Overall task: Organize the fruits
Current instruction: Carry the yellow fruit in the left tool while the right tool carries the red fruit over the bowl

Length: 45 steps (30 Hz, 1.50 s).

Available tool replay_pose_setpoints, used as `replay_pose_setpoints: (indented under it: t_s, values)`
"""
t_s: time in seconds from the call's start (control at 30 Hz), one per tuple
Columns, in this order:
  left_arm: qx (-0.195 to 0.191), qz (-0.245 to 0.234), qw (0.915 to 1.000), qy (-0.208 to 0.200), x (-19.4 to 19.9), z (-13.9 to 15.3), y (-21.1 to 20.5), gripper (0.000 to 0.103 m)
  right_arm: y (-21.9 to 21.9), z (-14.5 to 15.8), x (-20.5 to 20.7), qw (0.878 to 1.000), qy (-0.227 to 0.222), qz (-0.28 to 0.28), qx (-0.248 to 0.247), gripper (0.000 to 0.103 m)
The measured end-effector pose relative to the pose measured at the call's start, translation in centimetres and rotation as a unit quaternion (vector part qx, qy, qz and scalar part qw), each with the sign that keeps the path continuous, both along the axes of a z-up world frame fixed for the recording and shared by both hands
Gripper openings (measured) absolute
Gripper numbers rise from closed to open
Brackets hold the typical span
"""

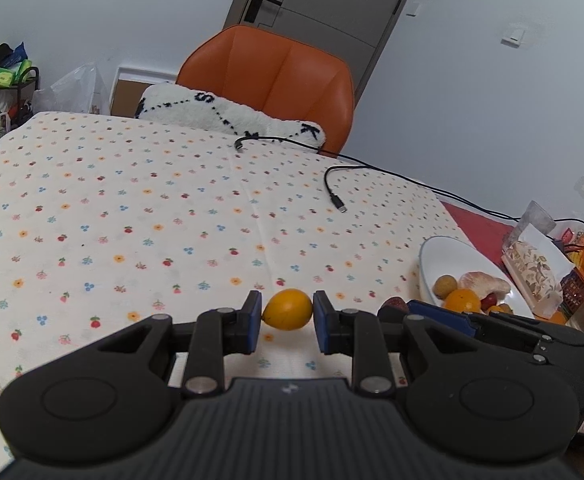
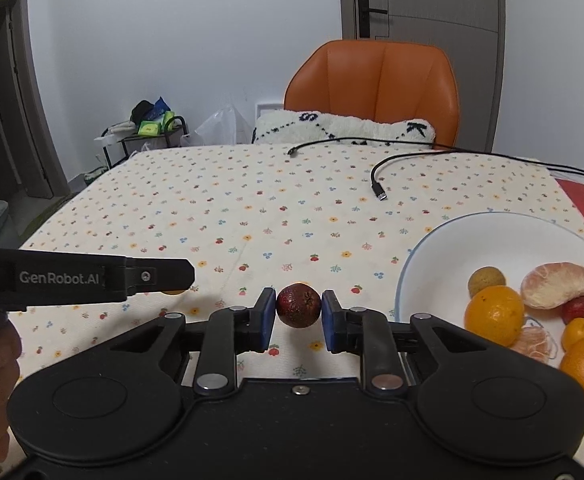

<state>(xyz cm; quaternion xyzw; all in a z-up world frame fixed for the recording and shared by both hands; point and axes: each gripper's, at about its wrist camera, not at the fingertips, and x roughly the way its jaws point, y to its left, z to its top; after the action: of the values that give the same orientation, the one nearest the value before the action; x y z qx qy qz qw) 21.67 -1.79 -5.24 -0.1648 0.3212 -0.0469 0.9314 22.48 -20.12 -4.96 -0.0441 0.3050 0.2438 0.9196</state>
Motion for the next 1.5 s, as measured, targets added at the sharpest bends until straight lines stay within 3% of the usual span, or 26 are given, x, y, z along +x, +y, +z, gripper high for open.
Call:
replay_pose_setpoints:
  t_s: [0.57,1.5]
  values:
    - [0.01,-0.035,0.9991,-0.02,-0.6,1.5,-4.6,0.026,-5.5,1.7,-1.6,0.998,-0.015,-0.04,0.039,0.023]
    - [0.029,-0.097,0.9945,-0.027,0.4,2.1,-11.8,0.026,-14.1,1.1,-3.3,0.991,-0.014,-0.113,0.067,0.024]
